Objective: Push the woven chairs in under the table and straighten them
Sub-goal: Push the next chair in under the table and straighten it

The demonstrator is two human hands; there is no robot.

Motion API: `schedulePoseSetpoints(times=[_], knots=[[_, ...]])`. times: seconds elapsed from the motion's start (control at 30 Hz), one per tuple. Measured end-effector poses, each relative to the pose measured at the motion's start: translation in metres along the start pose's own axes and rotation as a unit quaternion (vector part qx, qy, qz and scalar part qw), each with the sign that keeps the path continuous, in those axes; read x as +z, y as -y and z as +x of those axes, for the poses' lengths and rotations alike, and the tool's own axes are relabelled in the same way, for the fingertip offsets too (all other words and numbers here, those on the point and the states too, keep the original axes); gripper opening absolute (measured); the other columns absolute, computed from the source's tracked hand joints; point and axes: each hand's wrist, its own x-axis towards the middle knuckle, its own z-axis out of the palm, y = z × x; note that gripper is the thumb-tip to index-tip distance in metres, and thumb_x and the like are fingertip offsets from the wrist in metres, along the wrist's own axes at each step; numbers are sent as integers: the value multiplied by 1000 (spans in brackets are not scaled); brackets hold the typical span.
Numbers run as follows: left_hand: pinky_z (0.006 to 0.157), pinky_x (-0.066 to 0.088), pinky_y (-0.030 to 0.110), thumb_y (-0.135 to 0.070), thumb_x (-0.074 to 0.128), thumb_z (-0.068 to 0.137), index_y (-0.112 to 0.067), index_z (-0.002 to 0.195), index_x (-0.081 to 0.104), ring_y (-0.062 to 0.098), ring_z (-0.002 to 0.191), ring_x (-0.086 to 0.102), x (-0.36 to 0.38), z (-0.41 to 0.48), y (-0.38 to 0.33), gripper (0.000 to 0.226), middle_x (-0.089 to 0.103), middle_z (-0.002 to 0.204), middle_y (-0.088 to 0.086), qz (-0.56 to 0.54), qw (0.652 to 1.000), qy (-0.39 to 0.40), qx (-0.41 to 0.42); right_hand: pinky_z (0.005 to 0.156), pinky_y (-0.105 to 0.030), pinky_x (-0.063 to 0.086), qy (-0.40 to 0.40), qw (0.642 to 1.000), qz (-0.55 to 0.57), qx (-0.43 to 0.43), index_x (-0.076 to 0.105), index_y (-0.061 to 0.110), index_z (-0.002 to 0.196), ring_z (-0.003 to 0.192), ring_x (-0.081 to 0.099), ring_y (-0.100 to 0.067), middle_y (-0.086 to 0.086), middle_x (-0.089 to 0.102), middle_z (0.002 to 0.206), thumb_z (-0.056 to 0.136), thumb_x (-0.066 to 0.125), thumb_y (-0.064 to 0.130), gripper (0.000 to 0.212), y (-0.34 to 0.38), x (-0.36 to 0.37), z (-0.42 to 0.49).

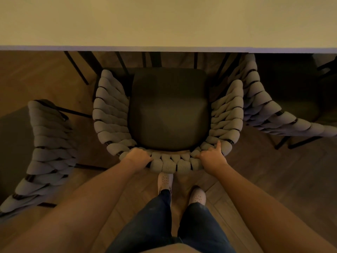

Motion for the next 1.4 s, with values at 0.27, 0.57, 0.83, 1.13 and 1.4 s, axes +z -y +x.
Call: schedulePoseSetpoints(times=[0.27, 0.57, 0.83, 1.13, 1.4], knots=[[96, 48, 39, -19, 48, 99, -25, 136, 47, 22, 114, 57, -12, 21, 25, 37, 58, 128, 3, -11, 1000, -28, -1, 109, -71, 5, 11, 1000, 9, 12, 57, 31, 125, 130, 41, -29, 3, 61, 121, 93, 52, 22, 34, -17, -9, 35], [92, 47, 34, -15, 51, 96, -21, 131, 49, 20, 111, 59, -32, 47, 61, 35, 59, 126, 1, -109, 986, -120, -35, 112, -67, 6, 25, 999, -6, 22, 39, 37, 142, 138, 33, -29, 0, 46, 144, 95, 53, 28, 49, -48, -61, 68], [114, -2, 63, -21, 62, 89, -30, 133, 48, 24, 137, 35, -45, 70, 74, 47, 49, 137, -3, -174, 968, -147, -105, 114, -63, 7, 49, 998, -30, 32, 41, 39, 140, 134, 37, -27, 4, 49, 139, 96, 50, 32, 45, -75, -90, 88], [114, -4, 65, -22, 60, 92, -31, 133, 50, 25, 137, 33, -56, 77, 72, 44, 49, 138, -2, -184, 965, -154, -110, 114, -63, 11, 58, 997, -48, 8, 37, 39, 143, 134, 37, -26, 5, 47, 141, 98, 47, 33, 47, -90, -95, 95], [115, 0, 62, -28, 62, 91, -28, 139, 43, 24, 136, 36, -56, 78, 75, 52, 49, 137, 0, -172, 969, -147, -94, 115, -64, 7, 54, 996, -65, 15, 37, 36, 144, 133, 38, -26, 2, 46, 142, 98, 48, 29, 48, -91, -93, 96]])
